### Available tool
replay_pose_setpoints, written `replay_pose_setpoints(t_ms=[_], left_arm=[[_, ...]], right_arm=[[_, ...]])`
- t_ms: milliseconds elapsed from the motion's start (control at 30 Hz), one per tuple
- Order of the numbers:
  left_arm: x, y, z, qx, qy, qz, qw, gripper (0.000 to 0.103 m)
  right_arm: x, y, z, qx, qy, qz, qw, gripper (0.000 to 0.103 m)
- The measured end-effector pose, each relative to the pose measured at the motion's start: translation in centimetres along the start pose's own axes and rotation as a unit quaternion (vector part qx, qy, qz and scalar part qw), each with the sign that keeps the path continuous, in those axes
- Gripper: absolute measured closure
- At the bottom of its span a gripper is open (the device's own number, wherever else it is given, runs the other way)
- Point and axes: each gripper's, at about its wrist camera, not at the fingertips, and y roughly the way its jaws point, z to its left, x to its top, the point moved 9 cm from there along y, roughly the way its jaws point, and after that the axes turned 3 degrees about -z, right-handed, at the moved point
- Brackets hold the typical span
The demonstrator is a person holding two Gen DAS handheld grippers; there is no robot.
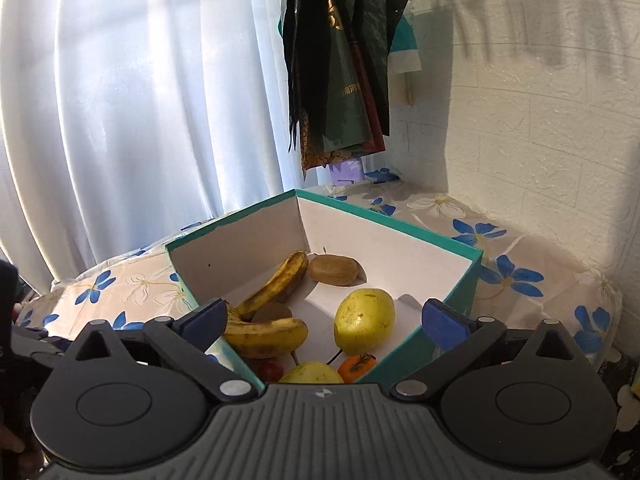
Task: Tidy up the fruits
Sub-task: 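Move the left gripper to a cherry tomato on the cloth and close on it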
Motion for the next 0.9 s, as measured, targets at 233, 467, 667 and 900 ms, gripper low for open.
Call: replay_pose_setpoints(t_ms=[233, 467, 667, 900], left_arm=[[0.3, 2.7, -2.0, -0.043, 0.031, 0.013, 0.9985, 0.013], [0.1, 4.3, -2.8, -0.066, 0.033, 0.033, 0.9967, 0.022], [0.5, 5.2, -3.8, -0.084, 0.039, 0.047, 0.9946, 0.025], [-0.1, 6.0, -4.3, -0.101, 0.041, 0.069, 0.9917, 0.045]], right_arm=[[-1.4, -1.2, -1.0, -0.015, 0.018, 0.012, 1.0, 0.0], [-2.1, -1.2, -1.5, -0.021, 0.027, 0.021, 0.999, 0.0], [-2.1, -0.9, -1.7, -0.019, 0.033, 0.023, 0.999, 0.0], [-2.1, -0.5, -1.4, -0.013, 0.033, 0.027, 0.999, 0.0]])
